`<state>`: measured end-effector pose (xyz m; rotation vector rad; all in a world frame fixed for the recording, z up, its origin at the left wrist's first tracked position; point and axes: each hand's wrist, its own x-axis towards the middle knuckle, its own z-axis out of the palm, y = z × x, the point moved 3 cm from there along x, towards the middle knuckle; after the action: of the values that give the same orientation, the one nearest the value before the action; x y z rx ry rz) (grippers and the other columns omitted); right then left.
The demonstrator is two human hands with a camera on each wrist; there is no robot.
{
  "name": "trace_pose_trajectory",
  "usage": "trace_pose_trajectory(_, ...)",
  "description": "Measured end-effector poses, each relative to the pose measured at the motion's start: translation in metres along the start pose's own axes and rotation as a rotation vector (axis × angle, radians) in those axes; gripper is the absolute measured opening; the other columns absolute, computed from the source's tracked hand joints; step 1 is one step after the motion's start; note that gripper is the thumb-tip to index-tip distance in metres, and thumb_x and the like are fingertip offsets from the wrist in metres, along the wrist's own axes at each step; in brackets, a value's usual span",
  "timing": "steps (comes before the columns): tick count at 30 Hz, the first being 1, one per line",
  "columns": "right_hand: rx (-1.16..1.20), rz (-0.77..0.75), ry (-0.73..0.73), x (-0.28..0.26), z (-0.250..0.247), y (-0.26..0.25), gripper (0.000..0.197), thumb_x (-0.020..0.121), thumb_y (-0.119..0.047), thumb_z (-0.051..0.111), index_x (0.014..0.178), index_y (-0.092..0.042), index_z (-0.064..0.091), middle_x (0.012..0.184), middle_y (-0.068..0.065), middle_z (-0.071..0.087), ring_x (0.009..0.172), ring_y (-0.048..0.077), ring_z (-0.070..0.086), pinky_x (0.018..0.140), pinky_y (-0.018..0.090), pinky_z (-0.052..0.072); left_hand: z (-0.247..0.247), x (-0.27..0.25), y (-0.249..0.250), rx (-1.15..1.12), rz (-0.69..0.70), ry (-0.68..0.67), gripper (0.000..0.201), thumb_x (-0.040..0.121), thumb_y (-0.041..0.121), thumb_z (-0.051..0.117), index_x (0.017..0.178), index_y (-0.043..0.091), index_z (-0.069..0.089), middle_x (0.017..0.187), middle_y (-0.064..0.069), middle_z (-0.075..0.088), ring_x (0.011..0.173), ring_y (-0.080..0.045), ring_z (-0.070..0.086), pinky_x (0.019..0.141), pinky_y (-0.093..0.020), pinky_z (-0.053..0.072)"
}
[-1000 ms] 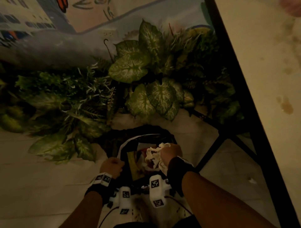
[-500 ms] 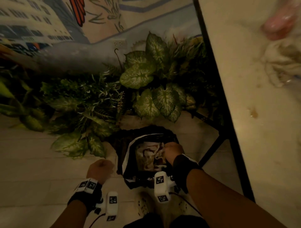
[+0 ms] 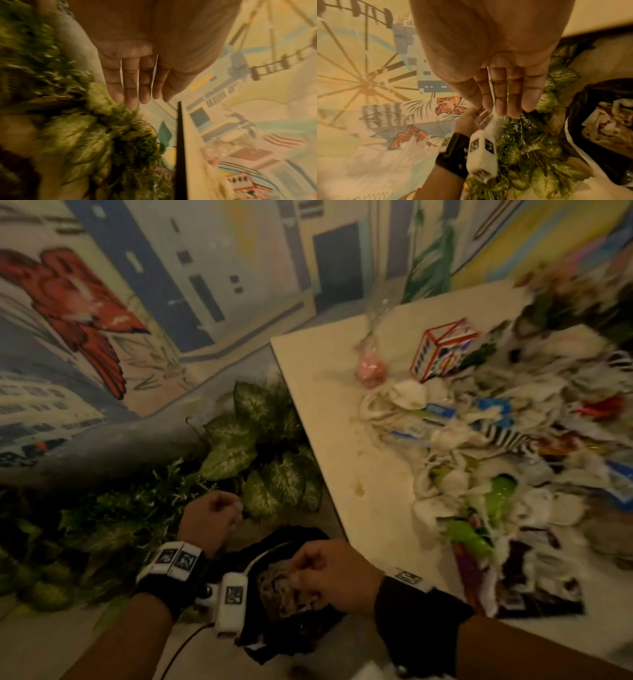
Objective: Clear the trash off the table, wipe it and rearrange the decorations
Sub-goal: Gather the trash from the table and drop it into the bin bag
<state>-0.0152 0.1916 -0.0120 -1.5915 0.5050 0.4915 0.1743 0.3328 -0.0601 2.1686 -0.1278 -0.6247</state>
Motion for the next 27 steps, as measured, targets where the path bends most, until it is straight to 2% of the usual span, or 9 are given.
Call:
trace_pose_trajectory(2, -0.044, 0.010, -0.060, -0.035, -0.034, 0.002, 0.007, 0.084, -0.015, 0.063, 0.089, -0.013, 0.068, 0.082, 0.007, 0.067, 0.074, 0.018, 0.062, 0.067, 0.029, 0.050, 0.012, 0.004, 0.042, 0.042, 0.095, 0.006, 0.011, 0.081, 0.018, 0.069, 0.077, 0.027, 0.065, 0.085, -0.010, 0.071, 0.086, -0.030, 0.068, 0.083, -0.051, 0.055)
trace_pose_trajectory(4, -0.066, 0.027, -0.097, -0.067, -0.077, 0.009, 0.005, 0.085, -0.015, 0.065, 0.087, -0.017, 0.069, 0.086, 0.010, 0.069, 0.072, 0.016, 0.063, 0.065, 0.029, 0.050, 0.033, 0.002, 0.088, 0.098, 0.198, 0.002, 0.009, 0.076, 0.027, 0.073, 0.081, 0.028, 0.066, 0.089, -0.005, 0.070, 0.088, -0.026, 0.067, 0.083, -0.044, 0.055)
trace_pose_trajectory(8, -0.187, 0.011, 0.032, -0.109, -0.179, 0.016, 0.005, 0.083, -0.013, 0.067, 0.086, -0.015, 0.071, 0.088, 0.008, 0.073, 0.070, 0.010, 0.066, 0.066, 0.029, 0.053, 0.104, -0.003, 0.163, 0.273, 0.310, -0.066, 0.033, 0.081, 0.025, 0.072, 0.110, 0.017, 0.060, 0.102, -0.002, 0.062, 0.095, -0.021, 0.060, 0.078, -0.029, 0.047)
trace_pose_trajectory(10, -0.269, -0.012, 0.118, -0.122, -0.232, 0.014, 0.006, 0.084, -0.015, 0.067, 0.089, -0.015, 0.072, 0.087, 0.002, 0.073, 0.072, 0.010, 0.067, 0.064, 0.021, 0.052, 0.144, 0.000, 0.187, 0.373, 0.304, -0.136, 0.055, 0.077, 0.029, 0.075, 0.126, 0.021, 0.051, 0.119, -0.003, 0.053, 0.110, -0.023, 0.054, 0.085, -0.033, 0.048)
trace_pose_trajectory(13, -0.327, -0.054, 0.260, -0.127, -0.305, 0.013, 0.004, 0.083, -0.019, 0.069, 0.086, -0.019, 0.072, 0.084, 0.001, 0.073, 0.075, 0.014, 0.068, 0.069, 0.028, 0.053, 0.194, 0.017, 0.210, 0.555, 0.301, -0.194, 0.094, 0.068, 0.032, 0.082, 0.145, 0.026, 0.028, 0.146, -0.007, 0.031, 0.133, -0.027, 0.036, 0.106, -0.038, 0.038)
trace_pose_trajectory(18, -0.607, -0.106, 0.491, -0.104, -0.389, 0.012, 0.014, 0.082, -0.025, 0.069, 0.094, -0.018, 0.066, 0.101, -0.001, 0.066, 0.089, 0.016, 0.061, 0.077, 0.031, 0.049, 0.245, 0.035, 0.235, 0.764, 0.161, -0.239, 0.131, 0.052, 0.039, 0.090, 0.148, 0.040, 0.002, 0.159, -0.007, -0.012, 0.146, -0.035, 0.005, 0.112, -0.054, 0.029)
trace_pose_trajectory(21, -0.827, -0.066, 0.516, -0.076, -0.415, 0.020, 0.046, 0.077, -0.035, 0.073, 0.119, -0.025, 0.056, 0.128, 0.002, 0.052, 0.113, 0.023, 0.050, 0.091, 0.034, 0.042, 0.263, 0.042, 0.245, 0.760, 0.105, -0.277, 0.141, 0.041, 0.051, 0.091, 0.145, 0.048, -0.004, 0.157, -0.004, -0.023, 0.146, -0.036, -0.005, 0.111, -0.059, 0.025)
trace_pose_trajectory(24, -1.010, 0.036, 0.430, -0.046, -0.426, 0.035, 0.087, 0.069, -0.051, 0.074, 0.142, -0.037, 0.029, 0.155, 0.002, 0.019, 0.141, 0.030, 0.021, 0.111, 0.048, 0.030, 0.280, 0.046, 0.252, 0.749, 0.055, -0.323, 0.142, 0.040, 0.065, 0.084, 0.144, 0.049, -0.011, 0.156, -0.003, -0.025, 0.146, -0.035, -0.008, 0.113, -0.060, 0.020)
trace_pose_trajectory(27, -1.116, 0.160, 0.331, -0.026, -0.427, 0.050, 0.111, 0.063, -0.064, 0.073, 0.146, -0.046, 0.001, 0.159, -0.001, -0.011, 0.146, 0.033, -0.003, 0.116, 0.055, 0.015, 0.298, 0.046, 0.255, 0.764, 0.035, -0.342, 0.137, 0.046, 0.075, 0.074, 0.145, 0.044, -0.015, 0.155, -0.001, -0.027, 0.145, -0.035, -0.013, 0.114, -0.062, 0.013)
